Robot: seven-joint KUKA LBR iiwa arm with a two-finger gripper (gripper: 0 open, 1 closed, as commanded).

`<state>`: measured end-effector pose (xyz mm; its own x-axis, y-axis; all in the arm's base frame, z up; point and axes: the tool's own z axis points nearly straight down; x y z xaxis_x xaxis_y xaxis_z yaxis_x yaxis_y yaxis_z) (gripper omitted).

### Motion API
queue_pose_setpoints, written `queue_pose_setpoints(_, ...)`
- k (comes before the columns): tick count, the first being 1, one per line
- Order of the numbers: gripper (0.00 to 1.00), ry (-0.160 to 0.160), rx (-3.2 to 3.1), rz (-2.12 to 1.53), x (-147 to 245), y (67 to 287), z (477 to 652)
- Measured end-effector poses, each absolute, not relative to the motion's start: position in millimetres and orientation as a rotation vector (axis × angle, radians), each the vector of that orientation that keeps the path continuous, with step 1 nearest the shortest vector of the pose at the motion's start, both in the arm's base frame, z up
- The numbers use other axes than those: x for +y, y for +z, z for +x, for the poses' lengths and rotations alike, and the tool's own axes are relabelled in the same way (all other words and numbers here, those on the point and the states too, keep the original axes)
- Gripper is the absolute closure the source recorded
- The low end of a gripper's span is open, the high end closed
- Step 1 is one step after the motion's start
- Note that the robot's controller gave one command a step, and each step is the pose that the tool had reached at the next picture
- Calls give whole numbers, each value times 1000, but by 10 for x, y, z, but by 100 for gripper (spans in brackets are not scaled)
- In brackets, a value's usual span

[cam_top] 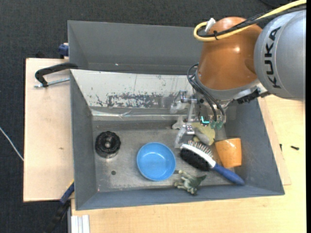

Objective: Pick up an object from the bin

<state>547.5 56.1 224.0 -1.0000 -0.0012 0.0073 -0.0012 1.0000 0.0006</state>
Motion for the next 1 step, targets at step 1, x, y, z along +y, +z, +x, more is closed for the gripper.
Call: queue_pose_setpoints(1,0,-2,-3115,469,945,826,5092)
